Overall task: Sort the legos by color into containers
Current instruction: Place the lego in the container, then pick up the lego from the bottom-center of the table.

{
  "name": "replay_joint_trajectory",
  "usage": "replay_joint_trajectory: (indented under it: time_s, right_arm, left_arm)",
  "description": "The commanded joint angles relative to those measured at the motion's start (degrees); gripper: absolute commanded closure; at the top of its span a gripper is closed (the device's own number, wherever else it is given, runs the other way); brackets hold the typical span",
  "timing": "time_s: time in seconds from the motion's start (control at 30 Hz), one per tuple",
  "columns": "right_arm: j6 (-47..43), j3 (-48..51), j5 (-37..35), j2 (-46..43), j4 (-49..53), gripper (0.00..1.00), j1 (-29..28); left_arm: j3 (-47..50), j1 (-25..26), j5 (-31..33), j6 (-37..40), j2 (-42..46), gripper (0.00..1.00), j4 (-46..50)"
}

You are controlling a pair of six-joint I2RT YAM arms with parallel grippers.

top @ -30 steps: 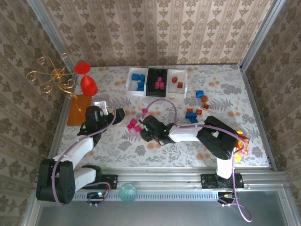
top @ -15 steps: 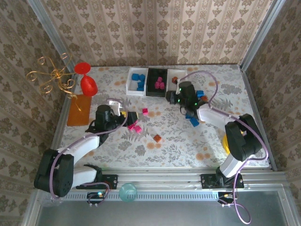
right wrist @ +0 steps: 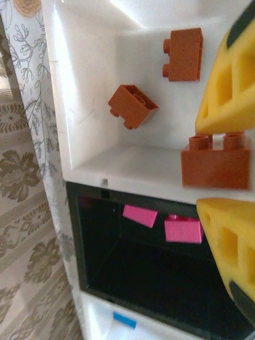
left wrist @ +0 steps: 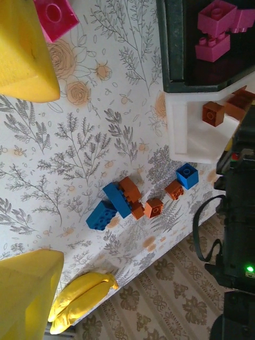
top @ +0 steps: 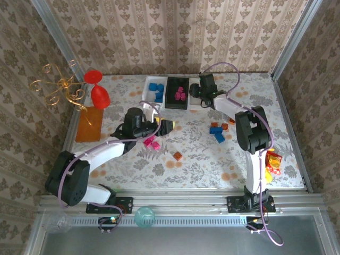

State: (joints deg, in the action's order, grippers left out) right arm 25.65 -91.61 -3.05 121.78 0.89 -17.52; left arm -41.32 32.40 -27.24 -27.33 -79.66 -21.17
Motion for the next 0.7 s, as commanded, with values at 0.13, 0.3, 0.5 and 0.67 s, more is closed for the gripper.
replay_joint_trajectory:
  time_s: [0.13,0.3,0.5,0.67]
  right_arm:
    - [-4.08,5.39,-0.53,-8.19,1.35,0.41,-0.13]
    - [-6.89,22.5,6.61,-23.3,-0.73,0.34,-3.64]
    - [-13.32,42.94,5.47,-39.33,0.22,0.28,-16.63]
    - [-13.76,51.51,2.79,-44.81,0.73,0.24,-25.94]
  left_arm:
    - [-2.76,0.12,1.94,2.17,0.95,0.26,4.86]
    - [0.02,-0.21,5.3,7.48,4.04,0.25,10.83]
    - [8.34,-4.49,-0.02,9.88,11.26,0.23,12.74]
    - [14.87,-7.74,-0.08,5.98,18.12,0.22,14.12]
